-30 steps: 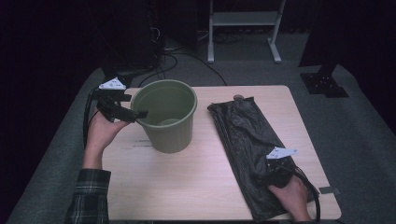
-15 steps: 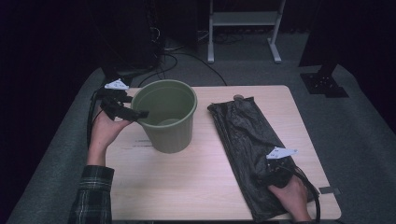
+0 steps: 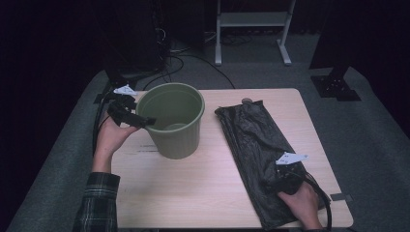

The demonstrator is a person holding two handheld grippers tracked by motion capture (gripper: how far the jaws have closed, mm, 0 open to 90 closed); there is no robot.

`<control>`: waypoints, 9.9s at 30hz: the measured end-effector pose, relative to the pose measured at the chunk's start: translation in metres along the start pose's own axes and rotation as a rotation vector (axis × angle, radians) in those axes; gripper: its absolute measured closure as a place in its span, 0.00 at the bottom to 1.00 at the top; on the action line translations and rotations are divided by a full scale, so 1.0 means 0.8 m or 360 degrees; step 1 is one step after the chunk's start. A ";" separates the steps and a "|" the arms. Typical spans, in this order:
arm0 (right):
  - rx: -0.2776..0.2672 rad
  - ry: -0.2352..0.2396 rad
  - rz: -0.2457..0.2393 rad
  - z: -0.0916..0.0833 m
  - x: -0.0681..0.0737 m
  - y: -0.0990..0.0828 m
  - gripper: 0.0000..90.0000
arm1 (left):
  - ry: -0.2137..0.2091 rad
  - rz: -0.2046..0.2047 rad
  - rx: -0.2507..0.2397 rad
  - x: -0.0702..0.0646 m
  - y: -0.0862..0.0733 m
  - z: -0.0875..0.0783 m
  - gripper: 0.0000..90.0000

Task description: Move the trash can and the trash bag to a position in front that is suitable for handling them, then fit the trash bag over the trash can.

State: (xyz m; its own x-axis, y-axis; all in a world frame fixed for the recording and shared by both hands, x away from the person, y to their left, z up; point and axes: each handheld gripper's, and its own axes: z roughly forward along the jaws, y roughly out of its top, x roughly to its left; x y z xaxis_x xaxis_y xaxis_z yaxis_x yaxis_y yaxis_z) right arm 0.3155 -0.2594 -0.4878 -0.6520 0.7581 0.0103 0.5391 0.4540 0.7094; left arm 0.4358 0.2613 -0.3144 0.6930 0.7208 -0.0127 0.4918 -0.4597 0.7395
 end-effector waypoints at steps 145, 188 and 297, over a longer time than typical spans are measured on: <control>0.0000 -0.0038 0.0030 -0.001 0.002 -0.002 0.00 | -0.0089 0.0100 -0.0164 -0.158 -0.182 0.024 0.00; -0.0015 -0.0061 0.0037 -0.018 -0.004 0.010 0.00 | -0.0001 0.0057 0.0062 -0.143 -0.218 0.077 0.00; -0.0017 0.0191 0.0139 0.076 -0.020 0.086 0.00 | -0.0025 0.0077 0.0062 -0.146 -0.218 0.077 0.00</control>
State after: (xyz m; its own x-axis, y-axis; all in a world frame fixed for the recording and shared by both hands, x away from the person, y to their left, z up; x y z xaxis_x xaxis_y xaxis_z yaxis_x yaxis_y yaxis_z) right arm 0.3951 -0.2122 -0.4820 -0.6622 0.7329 0.1562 0.5914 0.3831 0.7096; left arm 0.3012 0.2252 -0.4833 0.7245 0.6892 0.0121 0.4771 -0.5140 0.7128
